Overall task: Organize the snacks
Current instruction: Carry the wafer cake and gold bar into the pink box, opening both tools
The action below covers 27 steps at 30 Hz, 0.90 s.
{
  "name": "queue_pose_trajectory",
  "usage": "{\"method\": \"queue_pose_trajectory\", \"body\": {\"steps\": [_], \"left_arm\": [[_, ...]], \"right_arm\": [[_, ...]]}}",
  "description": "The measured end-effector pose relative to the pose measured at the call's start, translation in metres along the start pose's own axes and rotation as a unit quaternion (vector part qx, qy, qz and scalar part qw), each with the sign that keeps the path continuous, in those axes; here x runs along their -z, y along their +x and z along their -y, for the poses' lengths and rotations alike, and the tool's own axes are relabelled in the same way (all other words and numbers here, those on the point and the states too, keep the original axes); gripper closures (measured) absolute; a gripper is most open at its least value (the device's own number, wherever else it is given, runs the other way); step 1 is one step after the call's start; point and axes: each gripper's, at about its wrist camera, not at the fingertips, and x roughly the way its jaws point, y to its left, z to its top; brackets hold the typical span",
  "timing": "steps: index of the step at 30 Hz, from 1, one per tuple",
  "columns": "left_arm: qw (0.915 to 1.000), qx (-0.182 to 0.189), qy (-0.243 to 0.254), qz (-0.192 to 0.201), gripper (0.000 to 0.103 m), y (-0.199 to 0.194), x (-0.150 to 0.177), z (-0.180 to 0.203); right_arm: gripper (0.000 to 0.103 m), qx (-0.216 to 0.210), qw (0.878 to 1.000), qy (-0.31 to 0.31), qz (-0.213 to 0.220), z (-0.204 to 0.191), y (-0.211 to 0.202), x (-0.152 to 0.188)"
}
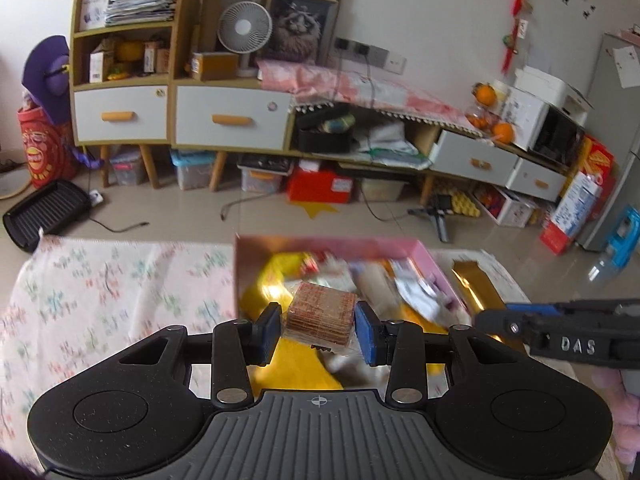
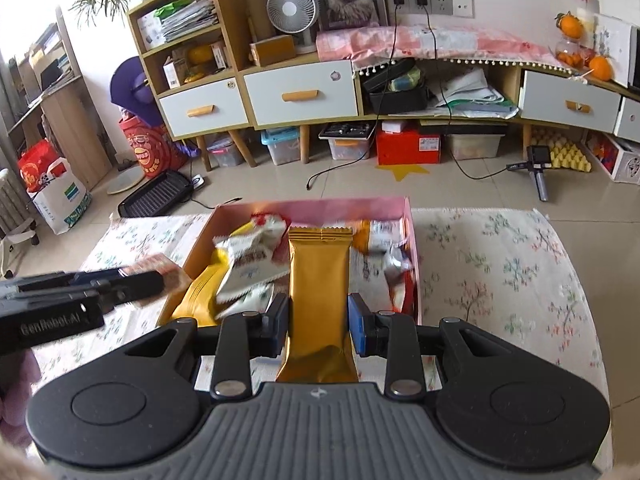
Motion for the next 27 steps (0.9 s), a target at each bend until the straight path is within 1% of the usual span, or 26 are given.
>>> {"method": "queue_pose_trajectory", "body": {"steps": [5, 9, 11, 17, 22, 27], "left_arm": [[0.9996, -0.009, -0.025, -0.003, 0.066, 0.027, -0.016, -0.015], [0.9989, -0.017, -0.043, -0.013, 0.066, 0.051, -0.020, -0.026], [0.9990, -0.016, -0.039, -0.015, 0.066, 0.064, -0.021, -0.029], [0.9989, -0.031, -0.022, -0.026, 0.066, 0.092, -0.021, -0.030], [0.9986, -0.039, -0.017, -0.030, 0.066, 0.105, -0.021, -0.033], [0.9989, -0.031, -0.015, -0.030, 0.065, 0.111, -0.022, -0.037]], "right_arm": [[0.075, 0.021, 1.000, -0.013, -0.001, 0.007, 0.020, -0.013], [0.075, 0.030, 0.999, -0.016, -0.006, 0.015, 0.035, -0.022], [0.075, 0.034, 0.999, -0.019, -0.009, 0.018, 0.043, -0.026], [0.075, 0.048, 0.998, -0.021, -0.025, 0.024, 0.065, -0.031], [0.075, 0.039, 0.999, -0.002, -0.031, 0.030, 0.078, -0.034], [0.074, 0.040, 0.999, -0.005, -0.032, 0.029, 0.087, -0.035]]}}
